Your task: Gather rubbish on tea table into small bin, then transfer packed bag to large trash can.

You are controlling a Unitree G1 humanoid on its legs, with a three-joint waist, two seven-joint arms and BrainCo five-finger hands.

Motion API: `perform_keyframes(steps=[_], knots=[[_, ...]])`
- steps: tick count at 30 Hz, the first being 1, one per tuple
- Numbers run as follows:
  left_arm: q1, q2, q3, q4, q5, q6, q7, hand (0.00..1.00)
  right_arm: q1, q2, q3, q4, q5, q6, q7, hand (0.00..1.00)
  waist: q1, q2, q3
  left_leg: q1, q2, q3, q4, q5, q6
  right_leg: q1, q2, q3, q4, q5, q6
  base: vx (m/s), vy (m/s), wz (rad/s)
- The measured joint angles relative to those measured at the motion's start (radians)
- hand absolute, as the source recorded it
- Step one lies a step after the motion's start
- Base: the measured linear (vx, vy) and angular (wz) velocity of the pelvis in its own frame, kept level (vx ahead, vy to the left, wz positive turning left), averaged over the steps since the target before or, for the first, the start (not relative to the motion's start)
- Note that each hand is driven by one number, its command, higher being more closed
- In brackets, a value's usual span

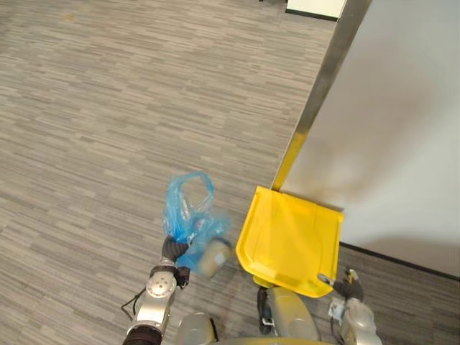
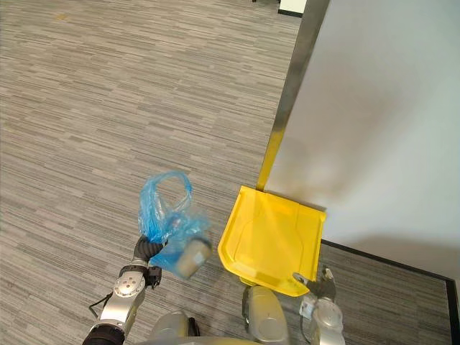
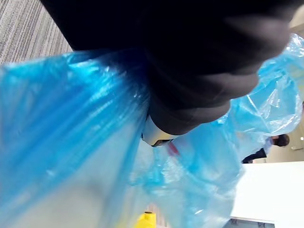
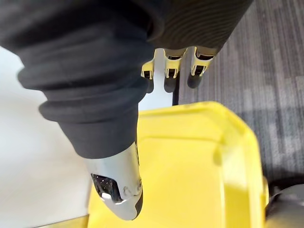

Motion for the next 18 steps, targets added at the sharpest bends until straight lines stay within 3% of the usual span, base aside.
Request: perform_keyframes(steps=[7,11,15,17,18], knots=[[0.044,-0.001,0.0,0.004,0.001,0.001,0.0,1.0,-0.013,0.012,0.078,-0.004,-0.022,0.0,-0.003,0.0,0.007,-0.001,-0.012,0.038,-0.031,0.038,-0.065,0.037,-0.008,0.007,-0.019,0.029,-0.038,0.043,0.016,-0.02,0.077,-0.08],[0.066,-0.013,0.023,0.015,0.002,0.002,0.001,1.0,0.012,0.006,0.094,-0.041,-0.068,0.0,-0.01,0.0,0.029,-0.007,-0.013,0.081,-0.047,0.067,-0.095,0.077,-0.011,0.059,-0.035,0.024,-0.094,0.08,0.024,-0.08,0.048,-0.04],[0.096,-0.017,0.052,0.02,0.003,0.002,0.002,1.0,0.035,-0.008,0.144,-0.044,-0.103,0.0,-0.013,0.0,0.028,-0.02,-0.017,0.099,-0.078,0.107,-0.167,0.137,0.04,0.027,-0.063,-0.001,-0.088,0.151,0.013,-0.19,0.027,-0.08],[0.115,-0.022,0.067,0.022,0.004,0.003,0.004,1.0,0.07,0.005,0.146,-0.044,-0.114,0.0,-0.001,0.0,0.03,-0.029,-0.016,0.094,-0.073,0.13,-0.197,0.145,0.05,0.007,-0.087,-0.016,0.055,0.082,-0.012,-0.21,-0.02,-0.11],[0.137,-0.018,0.071,0.023,0.005,0.007,0.004,1.0,0.098,0.012,0.146,-0.042,-0.114,0.0,0.0,0.0,0.032,-0.027,-0.022,0.094,-0.072,0.13,-0.207,0.142,0.047,0.023,-0.092,-0.016,0.1,0.046,-0.007,-0.17,-0.056,-0.14]])
